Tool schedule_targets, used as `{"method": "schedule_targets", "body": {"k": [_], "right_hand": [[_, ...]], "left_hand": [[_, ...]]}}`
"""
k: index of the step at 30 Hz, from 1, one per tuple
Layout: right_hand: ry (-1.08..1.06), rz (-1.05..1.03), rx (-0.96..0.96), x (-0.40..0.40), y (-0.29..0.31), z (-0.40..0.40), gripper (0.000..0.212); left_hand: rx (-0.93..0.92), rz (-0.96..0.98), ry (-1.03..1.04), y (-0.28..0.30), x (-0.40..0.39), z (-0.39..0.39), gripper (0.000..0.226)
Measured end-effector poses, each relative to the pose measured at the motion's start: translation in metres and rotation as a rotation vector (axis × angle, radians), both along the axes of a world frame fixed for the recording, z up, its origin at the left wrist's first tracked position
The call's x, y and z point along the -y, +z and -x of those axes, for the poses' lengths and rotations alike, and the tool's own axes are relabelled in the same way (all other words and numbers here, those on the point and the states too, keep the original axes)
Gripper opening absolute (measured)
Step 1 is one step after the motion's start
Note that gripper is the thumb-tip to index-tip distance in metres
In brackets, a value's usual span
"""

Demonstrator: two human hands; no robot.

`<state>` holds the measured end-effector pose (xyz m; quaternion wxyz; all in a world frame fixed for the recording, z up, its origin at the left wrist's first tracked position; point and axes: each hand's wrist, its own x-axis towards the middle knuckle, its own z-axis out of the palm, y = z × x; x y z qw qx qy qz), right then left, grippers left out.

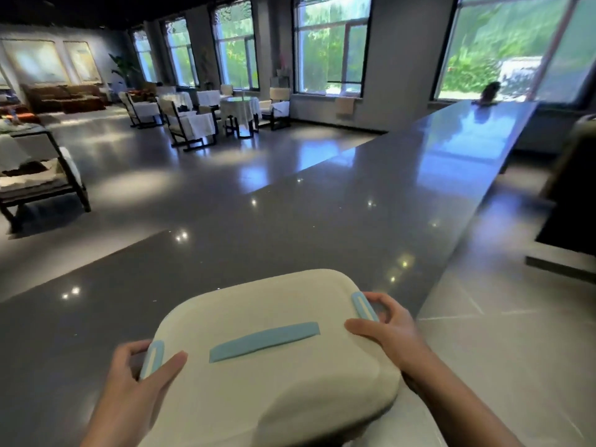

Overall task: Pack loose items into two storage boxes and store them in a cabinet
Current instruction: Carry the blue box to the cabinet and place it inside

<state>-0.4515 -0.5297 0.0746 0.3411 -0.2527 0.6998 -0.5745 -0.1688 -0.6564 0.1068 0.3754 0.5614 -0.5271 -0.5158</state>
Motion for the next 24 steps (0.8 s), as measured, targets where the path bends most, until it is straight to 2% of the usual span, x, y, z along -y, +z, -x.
{"method": "schedule_targets", "body": {"k": [11,15,18,24], "right_hand": [[-0.434,0.039,-0.052,-0.160,0.015,0.195,0.055],[-0.529,0.043,-0.112,-0.208,0.021,0.267,0.057],[-0.587,0.012,-0.165,-0.235,0.027,0.314,0.050],[-0.670,-0.026,-0.204,-0.260,0.024,0.404,0.049]], "left_hand": [[0.006,0.079,-0.499,0.014,-0.043,0.269,0.044],[-0.008,0.102,-0.637,0.012,-0.062,0.375,0.046],[-0.005,0.097,-0.733,0.012,-0.071,0.445,0.047],[-0.006,0.065,-0.847,0.008,-0.074,0.561,0.048]]}}
